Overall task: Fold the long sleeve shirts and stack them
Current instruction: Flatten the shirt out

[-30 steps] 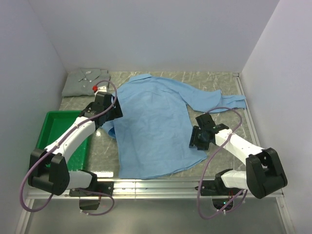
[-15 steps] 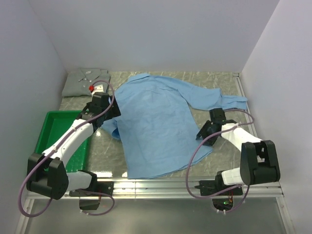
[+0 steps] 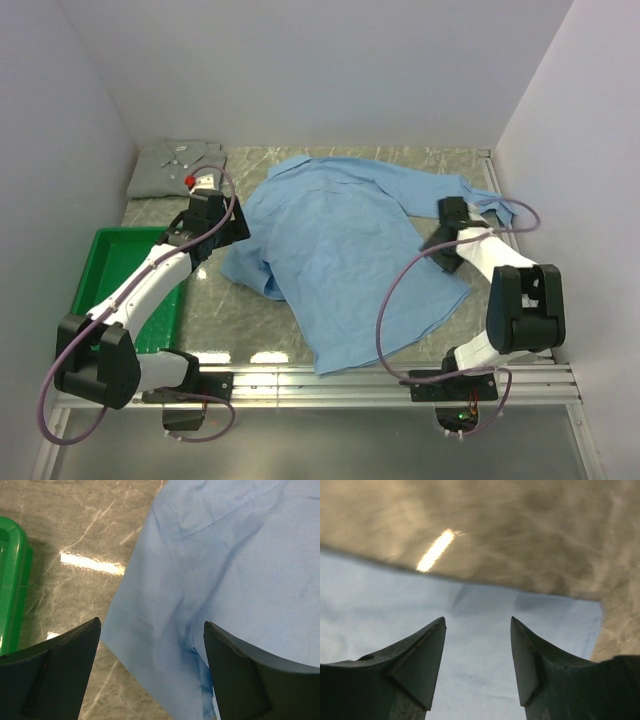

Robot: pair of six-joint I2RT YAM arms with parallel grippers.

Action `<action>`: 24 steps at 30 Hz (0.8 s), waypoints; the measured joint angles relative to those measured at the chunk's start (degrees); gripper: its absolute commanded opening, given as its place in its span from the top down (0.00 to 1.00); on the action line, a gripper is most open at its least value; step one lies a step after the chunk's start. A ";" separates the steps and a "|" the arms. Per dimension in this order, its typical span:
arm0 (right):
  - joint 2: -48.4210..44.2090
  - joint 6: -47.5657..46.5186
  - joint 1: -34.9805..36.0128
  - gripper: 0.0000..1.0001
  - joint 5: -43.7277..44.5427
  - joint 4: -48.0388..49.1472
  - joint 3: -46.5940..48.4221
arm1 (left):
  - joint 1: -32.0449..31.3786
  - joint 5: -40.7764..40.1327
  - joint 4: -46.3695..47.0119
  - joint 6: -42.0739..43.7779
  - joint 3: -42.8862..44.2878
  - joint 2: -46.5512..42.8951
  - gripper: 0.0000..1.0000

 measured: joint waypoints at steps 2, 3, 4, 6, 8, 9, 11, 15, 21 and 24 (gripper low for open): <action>-0.20 -2.01 6.29 0.35 1.25 -0.28 2.73 | 0.00 0.24 0.00 0.00 -0.02 0.09 0.10; -0.20 -3.37 10.25 0.34 1.55 -0.13 4.59 | 0.00 0.31 0.00 0.00 0.00 0.24 0.10; -0.20 -4.83 14.19 0.34 1.51 0.39 6.40 | 0.00 0.37 0.00 -0.02 0.00 0.39 0.10; -0.24 -7.87 21.94 0.33 0.90 1.75 9.35 | 0.00 0.57 0.00 -0.04 0.00 0.85 0.10; -0.13 -10.49 28.76 0.33 -0.55 2.82 11.23 | 0.00 0.70 -0.07 -0.07 0.00 1.49 0.10; 0.33 -11.50 32.06 0.33 -1.49 2.64 12.22 | 0.00 0.70 -0.07 -0.09 0.00 1.73 0.10; 2.34 -12.66 37.40 0.33 -3.08 2.27 14.25 | 0.00 0.70 -0.07 -0.11 0.00 2.12 0.09; 8.09 -12.83 42.49 0.32 -5.16 1.03 15.72 | 0.02 0.72 -0.09 -0.13 0.00 3.06 0.09; 12.26 -11.61 41.57 0.32 -5.90 -3.32 13.22 | 0.00 0.72 -0.02 -0.13 0.00 4.22 0.09; 12.20 -11.17 40.52 0.32 -5.90 -4.09 12.22 | 0.02 0.79 -0.61 -0.11 1.16 6.12 0.07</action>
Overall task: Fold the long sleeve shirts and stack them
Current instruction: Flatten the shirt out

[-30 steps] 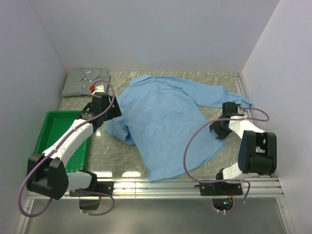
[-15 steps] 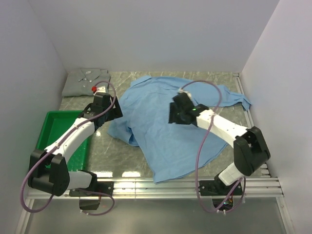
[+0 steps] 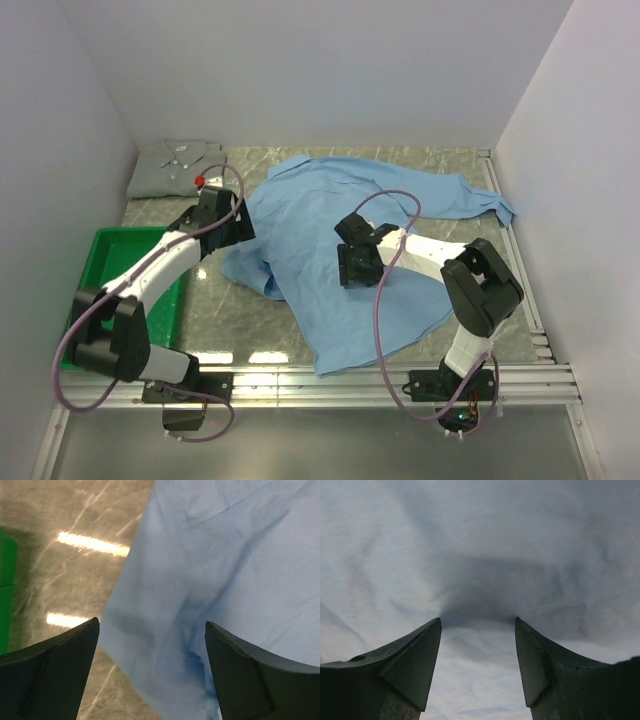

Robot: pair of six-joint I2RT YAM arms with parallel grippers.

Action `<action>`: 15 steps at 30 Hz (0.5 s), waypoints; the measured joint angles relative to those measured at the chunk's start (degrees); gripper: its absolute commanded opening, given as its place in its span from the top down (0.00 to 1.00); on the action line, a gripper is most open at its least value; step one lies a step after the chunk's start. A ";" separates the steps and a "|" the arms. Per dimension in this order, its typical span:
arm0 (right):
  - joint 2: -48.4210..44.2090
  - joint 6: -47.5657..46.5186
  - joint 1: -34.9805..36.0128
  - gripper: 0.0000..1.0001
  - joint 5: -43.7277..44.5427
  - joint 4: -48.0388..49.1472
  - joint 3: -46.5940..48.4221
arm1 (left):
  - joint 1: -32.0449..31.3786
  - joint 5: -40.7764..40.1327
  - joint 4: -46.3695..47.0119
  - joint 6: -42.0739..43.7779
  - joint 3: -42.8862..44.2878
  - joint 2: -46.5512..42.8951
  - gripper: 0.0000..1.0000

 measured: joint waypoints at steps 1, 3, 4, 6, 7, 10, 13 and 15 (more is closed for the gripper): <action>0.00 0.37 -0.37 0.32 -0.02 -0.13 -0.33 | -0.02 0.20 -0.44 0.04 1.46 1.44 0.08; -0.46 0.83 -1.01 0.31 0.00 -0.17 -1.27 | 0.02 1.03 -0.87 0.09 5.09 4.96 0.09; -1.05 1.11 -1.31 0.27 0.17 -0.13 -1.86 | 0.02 1.29 -1.44 0.13 7.74 7.39 0.09; -2.62 1.88 -1.75 0.22 1.05 -0.55 -3.10 | 0.02 1.44 -1.16 0.17 12.76 11.96 0.10; -3.52 2.25 -1.92 0.20 1.51 -0.81 -3.74 | 0.04 1.38 -1.31 0.20 14.80 13.66 0.10; -6.60 3.15 -2.86 0.15 2.78 -1.60 -5.40 | 0.02 0.72 -0.72 0.61 21.86 20.63 0.11; -11.28 4.22 -6.05 0.11 3.06 -1.66 -8.09 | 0.04 -0.26 -0.63 1.68 27.96 27.41 0.12; -14.58 4.92 -9.88 0.11 2.51 -1.09 -10.54 | 0.15 -1.01 -0.83 2.49 31.41 31.89 0.13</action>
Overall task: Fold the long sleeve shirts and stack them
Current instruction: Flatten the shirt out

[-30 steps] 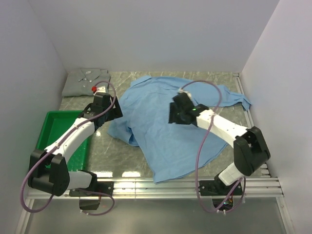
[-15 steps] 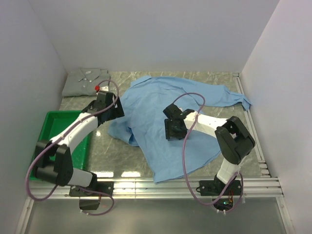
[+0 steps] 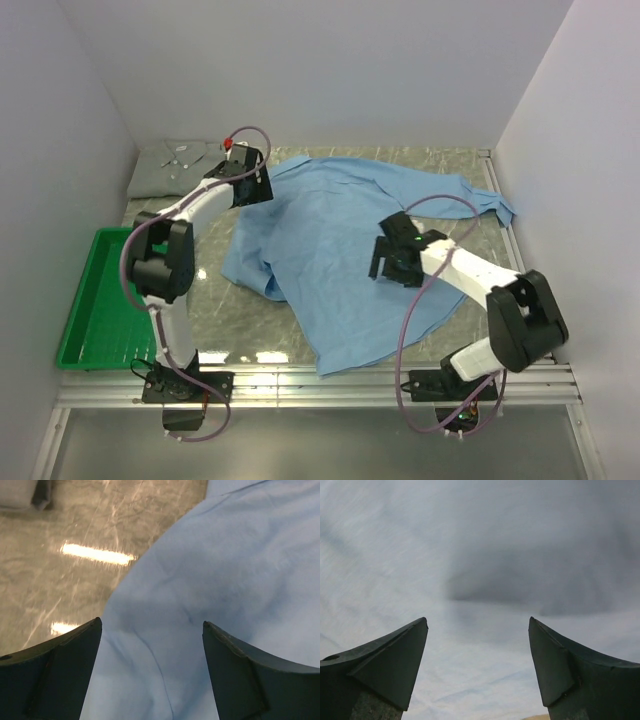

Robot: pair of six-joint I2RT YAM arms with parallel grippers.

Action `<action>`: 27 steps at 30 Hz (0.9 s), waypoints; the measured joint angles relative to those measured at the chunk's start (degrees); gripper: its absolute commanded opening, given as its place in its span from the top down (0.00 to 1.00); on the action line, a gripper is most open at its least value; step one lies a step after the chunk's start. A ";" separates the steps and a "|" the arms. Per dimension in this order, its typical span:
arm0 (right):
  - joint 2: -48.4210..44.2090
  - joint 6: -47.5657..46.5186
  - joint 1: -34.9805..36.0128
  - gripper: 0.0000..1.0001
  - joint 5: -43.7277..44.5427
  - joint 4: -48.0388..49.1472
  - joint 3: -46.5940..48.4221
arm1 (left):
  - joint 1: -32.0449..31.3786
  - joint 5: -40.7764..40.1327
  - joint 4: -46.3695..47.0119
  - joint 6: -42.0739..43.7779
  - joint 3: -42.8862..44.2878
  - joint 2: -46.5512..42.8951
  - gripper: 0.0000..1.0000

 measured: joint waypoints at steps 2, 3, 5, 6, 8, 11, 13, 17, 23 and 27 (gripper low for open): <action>-3.10 0.66 -4.48 0.12 -0.42 0.81 -2.80 | 0.20 -0.57 -0.02 0.85 2.69 3.78 0.15; -4.20 0.92 -6.32 0.13 -0.55 0.85 -3.82 | 0.35 -0.70 -0.22 1.18 3.85 5.53 0.16; -6.60 1.68 -10.08 0.15 -0.66 1.38 -6.27 | 0.59 -0.90 -0.13 1.79 5.42 8.48 0.17; -7.54 2.01 -11.45 0.17 -0.70 1.40 -7.34 | 0.72 -1.03 -0.15 2.08 5.88 9.60 0.18; -8.68 2.80 -13.38 0.19 -1.01 1.92 -8.98 | 1.03 -1.18 -0.28 2.64 6.95 11.85 0.21; -9.16 3.93 -15.87 0.21 -1.51 3.34 -11.58 | 1.36 -1.18 -0.33 2.73 8.68 14.56 0.29; -9.16 4.81 -17.75 0.23 -2.16 4.52 -13.18 | 1.51 -1.60 -0.17 2.69 9.33 15.54 0.36; -9.64 6.34 -21.44 0.25 -3.74 7.21 -14.82 | 1.64 -1.33 -0.09 2.29 9.33 15.56 0.53; -8.26 7.65 -25.07 0.26 -6.10 10.10 -14.47 | 2.16 -1.77 1.84 -2.05 3.37 11.91 0.90; -3.76 7.72 -25.90 0.28 -6.21 10.75 -10.82 | 3.10 0.81 3.28 -8.20 -8.33 3.85 0.99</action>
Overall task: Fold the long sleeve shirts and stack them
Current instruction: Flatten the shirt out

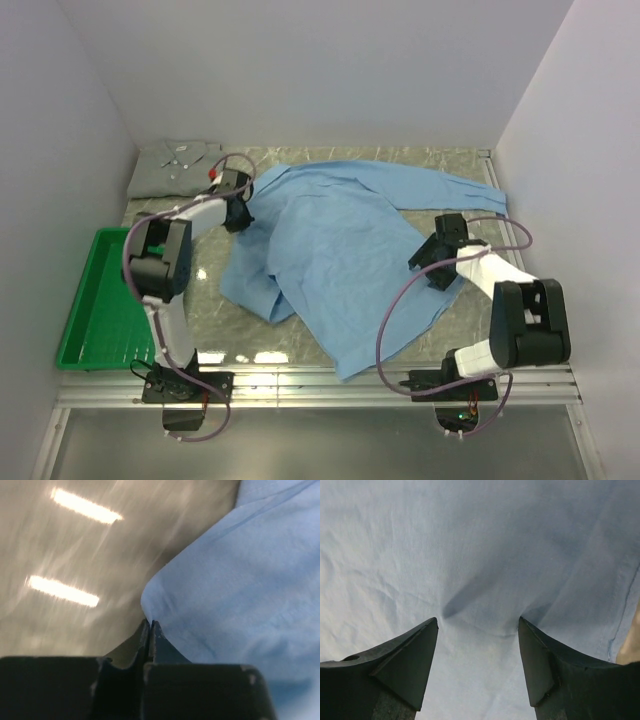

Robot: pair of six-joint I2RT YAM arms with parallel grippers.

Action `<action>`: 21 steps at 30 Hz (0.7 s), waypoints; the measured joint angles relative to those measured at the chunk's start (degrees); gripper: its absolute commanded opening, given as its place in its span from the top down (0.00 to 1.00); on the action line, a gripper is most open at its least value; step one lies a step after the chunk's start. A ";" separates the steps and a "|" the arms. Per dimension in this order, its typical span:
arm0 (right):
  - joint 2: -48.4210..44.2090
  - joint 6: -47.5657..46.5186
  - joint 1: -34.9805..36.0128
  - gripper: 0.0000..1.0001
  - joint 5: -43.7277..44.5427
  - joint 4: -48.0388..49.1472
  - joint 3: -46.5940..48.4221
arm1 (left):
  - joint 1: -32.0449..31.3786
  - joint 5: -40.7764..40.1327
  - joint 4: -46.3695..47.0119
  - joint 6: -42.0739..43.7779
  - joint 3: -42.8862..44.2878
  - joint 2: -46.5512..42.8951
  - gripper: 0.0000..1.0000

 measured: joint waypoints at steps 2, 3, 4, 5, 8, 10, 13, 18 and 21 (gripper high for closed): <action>3.13 -0.09 -0.26 0.27 0.22 0.09 2.91 | 0.46 1.64 1.36 -3.39 -7.85 -5.64 1.00; 4.61 -0.11 -0.37 0.27 0.26 0.15 4.33 | 0.70 2.45 1.44 -5.20 -11.78 -8.68 0.99; 6.29 -0.13 -0.55 0.27 0.26 0.09 5.99 | 0.81 3.23 1.88 -7.17 -15.67 -11.58 1.00; 7.87 -0.26 -0.72 0.27 0.24 0.04 7.65 | 0.85 3.96 3.04 -8.85 -19.28 -14.38 1.00; 12.98 -1.29 -0.96 0.27 0.17 -0.46 13.16 | 0.85 6.51 4.35 -14.36 -30.14 -23.80 0.99; 16.79 -2.40 -1.07 0.27 -0.24 -0.79 17.51 | 0.85 8.04 4.24 -17.31 -36.00 -29.53 0.96; 21.57 -4.26 -1.07 0.27 -0.87 -0.70 23.41 | 0.85 10.49 2.45 -20.70 -43.39 -38.71 0.83; 23.47 -8.15 -0.52 0.25 -1.01 -0.24 26.67 | 0.85 12.13 -4.92 -21.51 -46.69 -52.26 0.45; 21.73 -10.75 1.03 0.23 -0.26 -1.42 26.95 | 0.83 11.58 -7.06 -18.25 -43.65 -57.40 0.22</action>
